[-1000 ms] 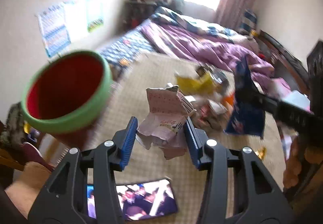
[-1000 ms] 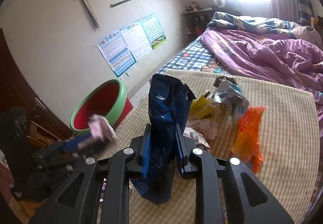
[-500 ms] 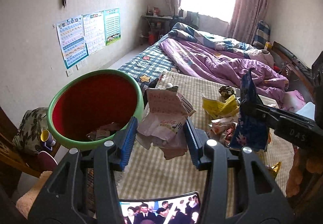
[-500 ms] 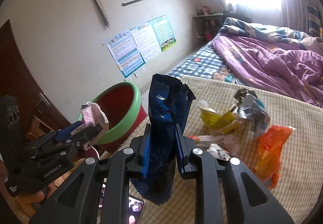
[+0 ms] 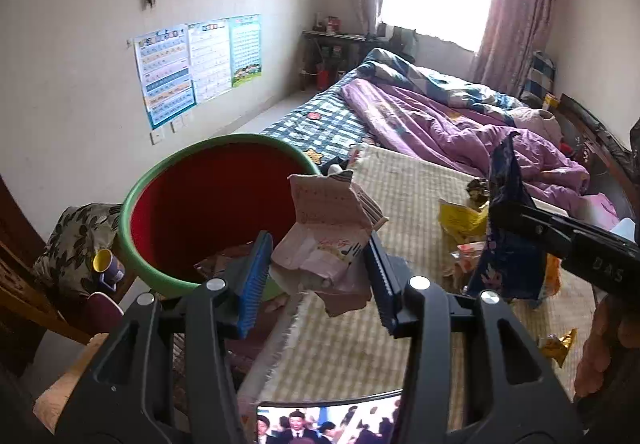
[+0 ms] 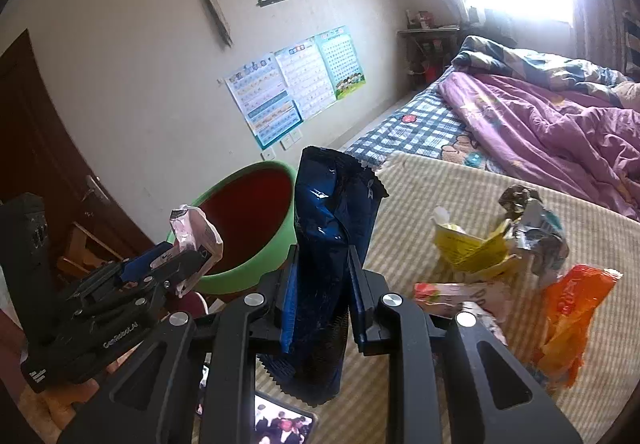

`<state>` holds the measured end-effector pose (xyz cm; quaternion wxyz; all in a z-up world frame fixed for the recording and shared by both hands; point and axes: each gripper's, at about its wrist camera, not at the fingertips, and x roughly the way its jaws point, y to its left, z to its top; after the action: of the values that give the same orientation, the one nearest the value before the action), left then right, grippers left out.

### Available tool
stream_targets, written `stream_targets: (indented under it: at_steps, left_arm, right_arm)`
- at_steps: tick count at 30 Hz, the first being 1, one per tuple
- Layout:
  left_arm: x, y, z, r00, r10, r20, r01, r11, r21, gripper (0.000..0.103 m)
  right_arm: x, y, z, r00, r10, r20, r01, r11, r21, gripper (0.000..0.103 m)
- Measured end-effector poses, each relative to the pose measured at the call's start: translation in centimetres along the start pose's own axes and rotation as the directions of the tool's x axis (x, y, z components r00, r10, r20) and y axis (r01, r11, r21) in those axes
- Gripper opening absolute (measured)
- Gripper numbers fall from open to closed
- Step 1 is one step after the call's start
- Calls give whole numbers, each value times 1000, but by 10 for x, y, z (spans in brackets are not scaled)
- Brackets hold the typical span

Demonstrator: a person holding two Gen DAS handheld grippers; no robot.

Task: Collect trash
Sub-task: 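Drop paper scrap into bin with left tool while right tool drops blue bag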

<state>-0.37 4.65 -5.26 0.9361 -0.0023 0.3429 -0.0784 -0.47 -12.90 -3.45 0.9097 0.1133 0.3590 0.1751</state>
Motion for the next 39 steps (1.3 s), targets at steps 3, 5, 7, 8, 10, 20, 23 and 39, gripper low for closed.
stream_targets:
  at_steps: [3, 5, 7, 8, 10, 20, 23, 39]
  left_arm:
    - [1, 8, 0, 1000, 14, -2, -14, 1000, -11, 45]
    - [2, 12, 0, 1000, 24, -2, -24, 1000, -17, 45]
    - [3, 17, 1, 999, 32, -1, -32, 999, -21, 45]
    - [4, 19, 2, 999, 35, -1, -35, 999, -23, 45]
    - [6, 24, 3, 999, 41, -2, -41, 999, -26, 45]
    - [23, 57, 24, 992, 121, 41, -119, 992, -52, 45]
    - [29, 71, 27, 989, 145, 42, -141, 987, -79, 45]
    - [53, 107, 9, 985, 169, -35, -172, 979, -113, 45]
  right_arm:
    - [6, 4, 2, 1000, 6, -9, -6, 1000, -8, 22]
    - [9, 6, 2, 1000, 11, -14, -12, 1000, -12, 22]
    - [12, 9, 3, 1000, 15, -17, -16, 1000, -19, 22]
    - [15, 11, 4, 1000, 17, -19, -17, 1000, -22, 22]
    - [18, 13, 4, 1000, 18, -21, -19, 999, -26, 22]
    - [39, 32, 14, 999, 25, -22, -26, 998, -61, 22]
    - [45, 44, 19, 999, 36, -12, -37, 996, -85, 22]
    - [90, 85, 33, 997, 71, -23, -74, 984, -159, 22]
